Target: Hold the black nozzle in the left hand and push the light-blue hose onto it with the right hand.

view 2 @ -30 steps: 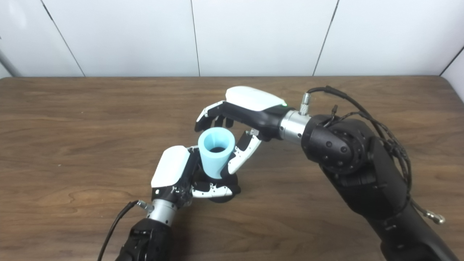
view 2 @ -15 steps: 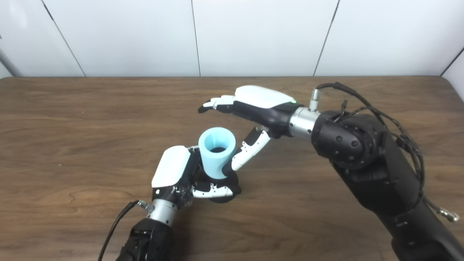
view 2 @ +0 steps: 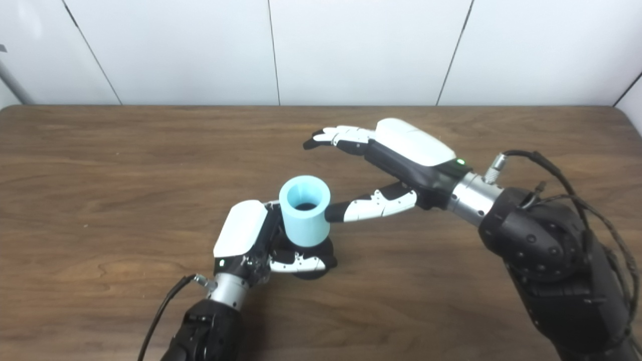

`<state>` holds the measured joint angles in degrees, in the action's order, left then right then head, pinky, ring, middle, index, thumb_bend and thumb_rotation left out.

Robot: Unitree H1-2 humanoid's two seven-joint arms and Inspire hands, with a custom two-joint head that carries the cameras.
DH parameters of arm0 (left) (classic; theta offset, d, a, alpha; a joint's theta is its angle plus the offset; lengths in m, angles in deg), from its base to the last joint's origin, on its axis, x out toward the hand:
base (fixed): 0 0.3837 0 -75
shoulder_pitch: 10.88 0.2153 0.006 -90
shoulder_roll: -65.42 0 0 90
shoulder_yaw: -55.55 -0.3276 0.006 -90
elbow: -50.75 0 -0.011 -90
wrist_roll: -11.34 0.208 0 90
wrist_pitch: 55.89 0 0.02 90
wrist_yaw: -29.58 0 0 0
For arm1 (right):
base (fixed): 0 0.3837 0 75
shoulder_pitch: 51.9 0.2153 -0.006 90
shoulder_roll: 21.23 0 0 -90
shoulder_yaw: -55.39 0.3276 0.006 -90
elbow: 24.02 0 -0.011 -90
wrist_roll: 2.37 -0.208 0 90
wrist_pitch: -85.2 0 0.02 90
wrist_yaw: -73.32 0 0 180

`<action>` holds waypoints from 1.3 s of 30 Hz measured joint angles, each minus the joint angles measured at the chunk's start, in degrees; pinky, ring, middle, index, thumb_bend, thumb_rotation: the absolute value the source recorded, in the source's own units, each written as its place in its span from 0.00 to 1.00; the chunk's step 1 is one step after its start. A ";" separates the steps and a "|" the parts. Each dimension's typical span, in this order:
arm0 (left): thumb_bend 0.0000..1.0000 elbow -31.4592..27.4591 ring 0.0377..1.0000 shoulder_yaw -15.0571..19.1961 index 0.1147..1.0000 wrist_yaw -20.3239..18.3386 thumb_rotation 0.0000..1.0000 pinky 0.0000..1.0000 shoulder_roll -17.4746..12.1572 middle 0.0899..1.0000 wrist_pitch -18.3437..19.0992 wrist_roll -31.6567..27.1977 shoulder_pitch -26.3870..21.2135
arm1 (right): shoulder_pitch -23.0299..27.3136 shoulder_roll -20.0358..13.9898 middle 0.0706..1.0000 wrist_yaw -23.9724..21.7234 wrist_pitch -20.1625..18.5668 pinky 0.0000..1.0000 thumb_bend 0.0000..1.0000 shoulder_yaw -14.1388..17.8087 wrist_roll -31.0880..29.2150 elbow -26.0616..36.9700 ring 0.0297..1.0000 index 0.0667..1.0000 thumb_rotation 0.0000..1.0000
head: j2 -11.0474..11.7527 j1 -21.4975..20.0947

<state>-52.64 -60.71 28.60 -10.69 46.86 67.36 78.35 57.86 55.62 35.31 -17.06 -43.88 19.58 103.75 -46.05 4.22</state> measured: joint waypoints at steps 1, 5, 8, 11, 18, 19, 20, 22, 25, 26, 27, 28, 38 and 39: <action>0.52 0.00 0.48 0.00 0.44 -0.01 0.00 0.45 0.00 0.41 0.00 0.00 0.00 | -0.32 -0.07 0.94 0.28 0.91 0.94 0.62 0.19 -0.09 0.38 0.96 0.87 1.00 | 0.00 0.00; 0.52 0.00 0.49 0.02 0.43 -0.09 0.00 0.46 -0.02 0.42 -0.02 -0.01 0.01 | -3.39 -0.11 0.99 2.02 3.70 0.98 0.64 0.45 0.39 1.65 1.00 0.95 1.00 | 0.09 0.35; 0.52 0.00 0.48 0.12 0.43 -0.04 0.00 0.45 -0.04 0.42 -0.07 -0.06 0.03 | -6.25 -0.10 1.00 2.49 5.91 1.00 0.65 0.35 1.99 2.27 1.00 0.96 1.00 | 0.18 0.26; 0.52 0.01 0.48 0.23 0.43 -0.05 0.00 0.45 -0.05 0.43 -0.07 -0.06 0.03 | -8.04 -0.10 1.00 2.66 7.45 0.99 0.63 0.33 3.40 2.83 1.00 0.97 1.00 | 0.26 0.35; 0.52 0.01 0.48 0.37 0.43 -0.25 0.00 0.45 -0.04 0.43 -0.03 -0.14 0.02 | -9.96 0.64 1.00 5.44 12.19 1.00 0.58 0.74 3.78 3.48 1.00 0.99 1.00 | 0.35 0.18; 0.52 0.01 0.48 0.40 0.42 -0.30 0.00 0.45 -0.05 0.43 -0.02 -0.15 0.01 | -10.17 0.79 1.00 5.62 12.78 1.00 0.59 0.71 3.64 3.48 1.00 0.99 1.00 | 0.35 0.18; 0.52 0.01 0.48 0.44 0.43 -0.35 0.00 0.45 -0.03 0.43 -0.02 -0.17 0.01 | -10.44 0.97 1.00 5.83 13.02 1.00 0.59 0.67 3.68 3.49 1.00 0.99 1.00 | 0.44 0.18; 0.52 0.01 0.48 0.54 0.43 -0.41 0.00 0.45 -0.03 0.43 -0.02 -0.20 0.01 | -11.06 1.47 1.00 5.89 13.20 1.00 0.60 0.51 4.20 3.51 1.00 0.99 1.00 | 0.44 0.18; 0.52 0.01 0.47 0.63 0.43 -0.53 0.00 0.44 -0.03 0.42 -0.01 -0.21 0.01 | -11.43 1.67 1.00 5.89 14.30 1.00 0.60 0.10 5.30 3.56 1.00 0.99 1.00 | 0.35 0.18; 0.52 0.01 0.47 0.65 0.43 -0.57 0.00 0.44 -0.03 0.42 -0.01 -0.21 0.00 | -11.42 1.72 1.00 5.90 14.77 1.00 0.60 0.01 5.54 3.56 1.00 0.99 1.00 | 0.53 0.26; 0.52 0.01 0.47 0.67 0.44 -0.61 0.00 0.43 -0.03 0.41 -0.01 -0.21 -0.02 | -11.41 1.84 1.00 5.90 15.03 1.00 0.60 -0.14 5.83 3.56 1.00 0.99 1.00 | 0.53 0.26; 0.52 0.01 0.46 0.68 0.44 -0.66 0.00 0.43 -0.03 0.41 -0.01 -0.21 -0.05 | -11.41 2.04 1.00 5.90 15.07 1.00 0.60 -0.22 6.01 3.56 1.00 0.99 1.00 | 0.53 0.26; 0.52 -0.31 0.47 1.00 0.44 -1.88 0.00 0.44 0.01 0.41 0.02 -0.21 -0.22 | -10.97 2.57 1.00 5.71 15.38 0.97 0.59 -1.75 8.75 4.00 1.00 0.94 1.00 | 0.53 0.00; 0.52 -0.37 0.47 1.03 0.44 -1.97 0.00 0.44 0.01 0.41 0.03 -0.21 -0.21 | -10.97 2.57 0.99 5.57 15.55 0.97 0.59 -1.99 8.95 4.00 1.00 0.94 1.00 | 0.53 0.00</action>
<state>-53.01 -59.67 26.63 -10.68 46.89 67.15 78.13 46.89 58.19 40.88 -1.51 -45.87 28.52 107.75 -45.53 4.22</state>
